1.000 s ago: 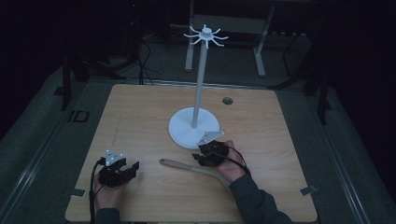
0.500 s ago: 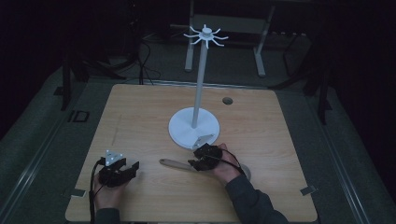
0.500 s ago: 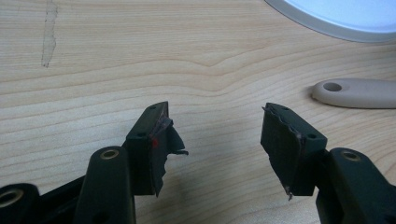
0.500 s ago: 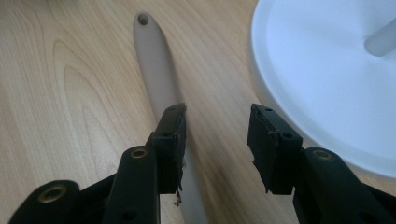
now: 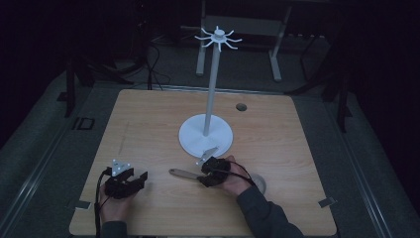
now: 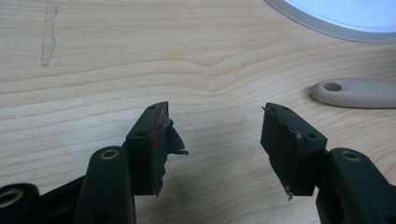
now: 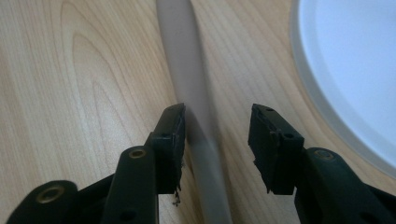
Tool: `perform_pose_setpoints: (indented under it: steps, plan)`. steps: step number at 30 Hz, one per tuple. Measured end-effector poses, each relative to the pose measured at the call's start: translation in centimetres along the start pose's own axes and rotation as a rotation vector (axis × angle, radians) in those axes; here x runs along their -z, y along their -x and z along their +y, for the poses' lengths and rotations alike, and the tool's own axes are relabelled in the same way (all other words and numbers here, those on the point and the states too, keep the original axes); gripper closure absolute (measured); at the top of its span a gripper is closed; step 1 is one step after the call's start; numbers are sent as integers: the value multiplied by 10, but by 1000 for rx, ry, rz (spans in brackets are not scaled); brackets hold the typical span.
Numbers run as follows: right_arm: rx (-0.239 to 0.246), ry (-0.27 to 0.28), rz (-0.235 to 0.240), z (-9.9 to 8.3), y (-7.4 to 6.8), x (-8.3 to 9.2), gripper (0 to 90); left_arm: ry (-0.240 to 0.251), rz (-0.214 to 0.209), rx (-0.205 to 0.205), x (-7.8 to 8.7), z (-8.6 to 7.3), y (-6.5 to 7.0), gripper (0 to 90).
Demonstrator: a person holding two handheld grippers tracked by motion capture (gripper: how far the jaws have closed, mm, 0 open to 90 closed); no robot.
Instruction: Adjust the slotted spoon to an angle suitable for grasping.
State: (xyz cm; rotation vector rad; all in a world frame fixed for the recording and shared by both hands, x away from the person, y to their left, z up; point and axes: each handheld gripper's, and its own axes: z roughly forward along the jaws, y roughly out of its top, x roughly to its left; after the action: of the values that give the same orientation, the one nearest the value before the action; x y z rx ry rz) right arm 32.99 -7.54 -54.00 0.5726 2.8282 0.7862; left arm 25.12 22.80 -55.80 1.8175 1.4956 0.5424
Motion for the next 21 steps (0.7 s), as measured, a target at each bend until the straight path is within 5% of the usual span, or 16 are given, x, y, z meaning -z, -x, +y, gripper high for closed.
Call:
perform_pose_setpoints:
  steps: [14,21]
  plan:
    - [25,-101,73,11,0,-13,668,1,-2,1,0,0,0,428]
    - [37,-134,32,10,6,-10,725,2,-3,1,0,0,0,428]
